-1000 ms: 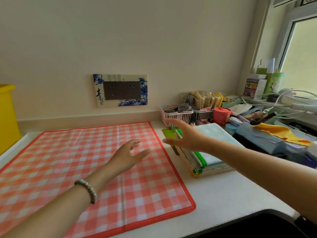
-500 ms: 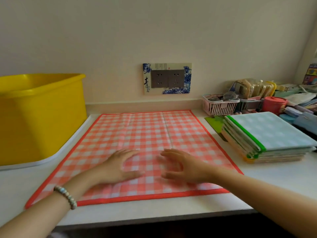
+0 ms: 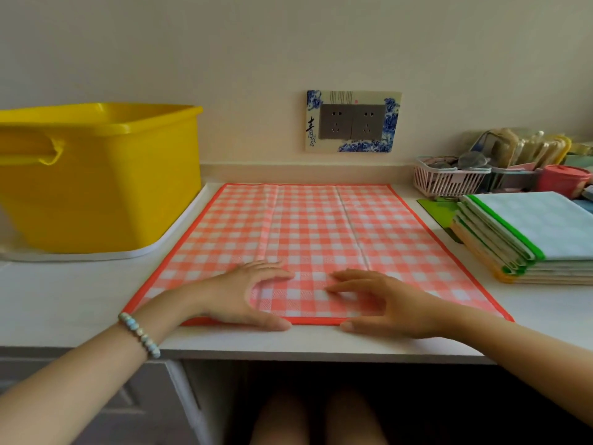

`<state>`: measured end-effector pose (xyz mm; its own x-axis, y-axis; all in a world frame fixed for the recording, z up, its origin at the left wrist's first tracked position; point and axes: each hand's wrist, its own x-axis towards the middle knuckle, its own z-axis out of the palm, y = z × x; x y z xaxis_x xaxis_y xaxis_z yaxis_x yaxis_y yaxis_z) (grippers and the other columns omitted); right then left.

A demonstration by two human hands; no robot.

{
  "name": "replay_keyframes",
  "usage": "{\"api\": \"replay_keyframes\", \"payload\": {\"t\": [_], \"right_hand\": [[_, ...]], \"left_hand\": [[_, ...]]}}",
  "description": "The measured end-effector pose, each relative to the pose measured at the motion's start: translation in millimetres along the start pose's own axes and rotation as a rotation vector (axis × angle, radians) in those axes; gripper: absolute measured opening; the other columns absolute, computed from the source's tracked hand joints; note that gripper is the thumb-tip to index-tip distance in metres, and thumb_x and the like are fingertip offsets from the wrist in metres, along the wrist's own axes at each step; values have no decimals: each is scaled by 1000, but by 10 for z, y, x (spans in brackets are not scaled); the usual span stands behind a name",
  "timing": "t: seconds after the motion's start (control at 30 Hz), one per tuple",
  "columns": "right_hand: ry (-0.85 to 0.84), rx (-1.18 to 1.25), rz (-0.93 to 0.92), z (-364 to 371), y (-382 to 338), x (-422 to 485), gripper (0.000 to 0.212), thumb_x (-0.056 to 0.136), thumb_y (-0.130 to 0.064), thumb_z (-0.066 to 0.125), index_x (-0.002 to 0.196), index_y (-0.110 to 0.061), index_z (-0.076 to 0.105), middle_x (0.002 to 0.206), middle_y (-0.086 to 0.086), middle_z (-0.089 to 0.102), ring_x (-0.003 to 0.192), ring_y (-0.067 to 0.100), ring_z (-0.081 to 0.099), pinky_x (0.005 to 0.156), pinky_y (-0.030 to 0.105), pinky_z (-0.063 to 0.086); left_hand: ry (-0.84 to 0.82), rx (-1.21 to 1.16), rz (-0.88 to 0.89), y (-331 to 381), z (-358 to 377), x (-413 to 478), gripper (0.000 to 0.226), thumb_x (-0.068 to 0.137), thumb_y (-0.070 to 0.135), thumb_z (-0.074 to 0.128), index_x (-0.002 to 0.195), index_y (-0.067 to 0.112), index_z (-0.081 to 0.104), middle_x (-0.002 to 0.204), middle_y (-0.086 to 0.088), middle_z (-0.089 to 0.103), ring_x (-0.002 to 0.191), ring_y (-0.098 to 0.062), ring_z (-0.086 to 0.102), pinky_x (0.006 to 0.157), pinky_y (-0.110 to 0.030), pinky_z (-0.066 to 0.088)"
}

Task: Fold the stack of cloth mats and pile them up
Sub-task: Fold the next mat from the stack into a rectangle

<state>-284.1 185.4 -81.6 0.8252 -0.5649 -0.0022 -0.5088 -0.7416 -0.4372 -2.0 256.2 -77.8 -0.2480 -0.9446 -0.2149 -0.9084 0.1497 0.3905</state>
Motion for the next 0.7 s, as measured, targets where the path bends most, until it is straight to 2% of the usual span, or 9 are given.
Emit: {"api": "replay_keyframes", "payload": {"t": [0.13, 0.2, 0.33, 0.43, 0.53, 0.63, 0.7], "right_hand": [[7, 36, -4, -34, -34, 19, 43, 82, -58, 57, 124, -48, 53, 137, -33, 33, 126, -15, 27, 106, 16, 23], [9, 80, 11, -76, -39, 22, 34, 83, -53, 57, 117, -45, 61, 135, -31, 41, 124, -14, 35, 105, 17, 28], [-8, 80, 30, -219, -17, 28, 27, 83, -45, 61, 107, -37, 69, 120, -30, 58, 112, -14, 50, 100, 15, 38], [-26, 125, 42, -353, -33, 53, 26, 77, -50, 59, 97, -39, 71, 99, -27, 68, 93, -9, 62, 85, 10, 48], [-41, 148, 31, -476, -42, 101, 10, 84, -42, 60, 89, -44, 69, 88, -27, 69, 82, -5, 65, 71, 9, 49], [-74, 147, 15, -666, -40, 156, 12, 87, -37, 60, 85, -44, 69, 89, -27, 69, 81, -5, 65, 71, 8, 47], [-106, 181, 18, -832, -58, 200, 12, 83, -41, 61, 83, -39, 73, 89, -22, 71, 82, -5, 65, 74, 9, 45]], "left_hand": [[52, -131, 3, 38, -36, -21, 71, 54, 85, 62, 120, 68, 40, 142, 37, 23, 134, 8, 20, 108, -26, 21], [59, -206, 2, 56, -78, -32, 58, 58, 80, 64, 112, 63, 53, 140, 33, 35, 131, 5, 31, 104, -24, 26], [6, -236, 33, 78, -189, -37, 38, 67, 69, 67, 100, 49, 68, 130, 28, 52, 129, 6, 37, 110, -27, 24], [-57, -253, 55, 116, -314, -41, 31, 70, 60, 69, 94, 42, 73, 115, 28, 62, 117, 11, 48, 105, -22, 31], [-96, -217, 54, 170, -493, -41, 20, 75, 54, 68, 87, 40, 75, 100, 23, 70, 97, 7, 61, 86, -14, 42], [-128, -213, 23, 203, -694, -28, 27, 71, 56, 66, 87, 37, 75, 94, 17, 72, 88, 1, 65, 81, -18, 50], [-145, -220, 22, 227, -831, -13, 26, 70, 56, 66, 85, 37, 75, 88, 16, 72, 79, 5, 63, 72, -13, 47]]}}
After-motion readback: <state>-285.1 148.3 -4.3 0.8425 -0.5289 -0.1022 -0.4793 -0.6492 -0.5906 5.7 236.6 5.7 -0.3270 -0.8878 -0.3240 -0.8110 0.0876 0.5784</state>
